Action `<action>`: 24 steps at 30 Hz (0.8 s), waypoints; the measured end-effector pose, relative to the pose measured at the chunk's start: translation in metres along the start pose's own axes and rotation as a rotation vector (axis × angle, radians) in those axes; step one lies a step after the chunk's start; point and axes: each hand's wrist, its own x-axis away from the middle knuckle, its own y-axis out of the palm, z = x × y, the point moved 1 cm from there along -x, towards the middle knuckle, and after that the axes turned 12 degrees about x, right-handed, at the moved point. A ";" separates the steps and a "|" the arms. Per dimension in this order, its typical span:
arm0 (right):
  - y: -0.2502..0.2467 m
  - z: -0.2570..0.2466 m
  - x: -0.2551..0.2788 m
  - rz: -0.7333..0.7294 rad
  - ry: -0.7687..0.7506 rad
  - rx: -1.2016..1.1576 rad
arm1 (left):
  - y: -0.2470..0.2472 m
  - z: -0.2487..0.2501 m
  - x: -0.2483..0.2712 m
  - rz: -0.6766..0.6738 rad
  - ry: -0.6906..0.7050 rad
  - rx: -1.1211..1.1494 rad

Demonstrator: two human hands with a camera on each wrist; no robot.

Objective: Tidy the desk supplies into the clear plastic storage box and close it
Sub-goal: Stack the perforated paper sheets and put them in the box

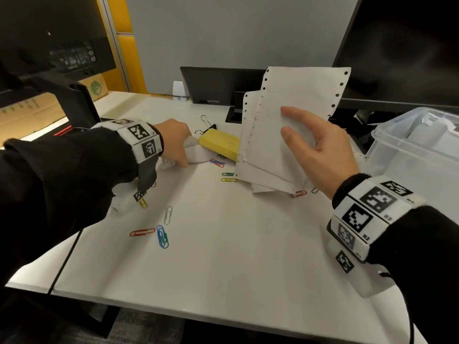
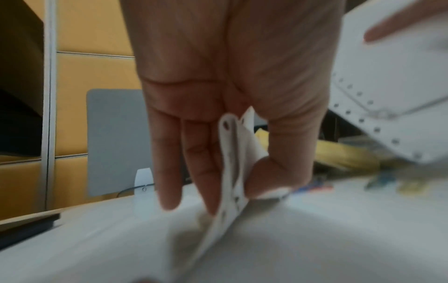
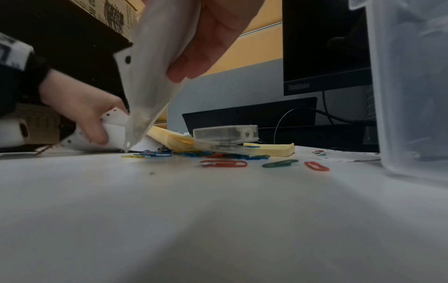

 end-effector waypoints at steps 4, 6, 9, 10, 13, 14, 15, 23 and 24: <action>0.001 0.001 -0.001 0.024 0.015 -0.009 | -0.030 0.006 0.009 -0.030 -0.032 0.157; 0.002 0.002 -0.001 0.034 0.025 -0.001 | -0.049 0.011 0.017 0.002 -0.015 0.200; 0.002 0.002 -0.001 0.051 0.033 0.004 | -0.077 0.019 0.033 0.072 0.025 0.337; 0.001 0.001 0.000 0.053 0.034 0.004 | -0.083 0.021 0.039 0.094 0.040 0.410; -0.001 -0.001 0.001 0.055 0.041 0.004 | -0.091 0.027 0.048 0.091 0.107 0.705; -0.002 -0.001 0.001 0.052 0.047 0.005 | -0.090 0.030 0.049 0.064 0.125 0.817; -0.003 -0.002 0.002 0.049 0.053 0.007 | -0.087 0.033 0.050 0.032 0.139 0.908; -0.006 -0.002 0.005 0.082 0.073 0.000 | -0.053 0.048 0.039 -0.163 0.236 1.363; -0.007 -0.002 0.005 0.097 0.076 0.004 | -0.049 0.051 0.037 -0.151 0.245 1.416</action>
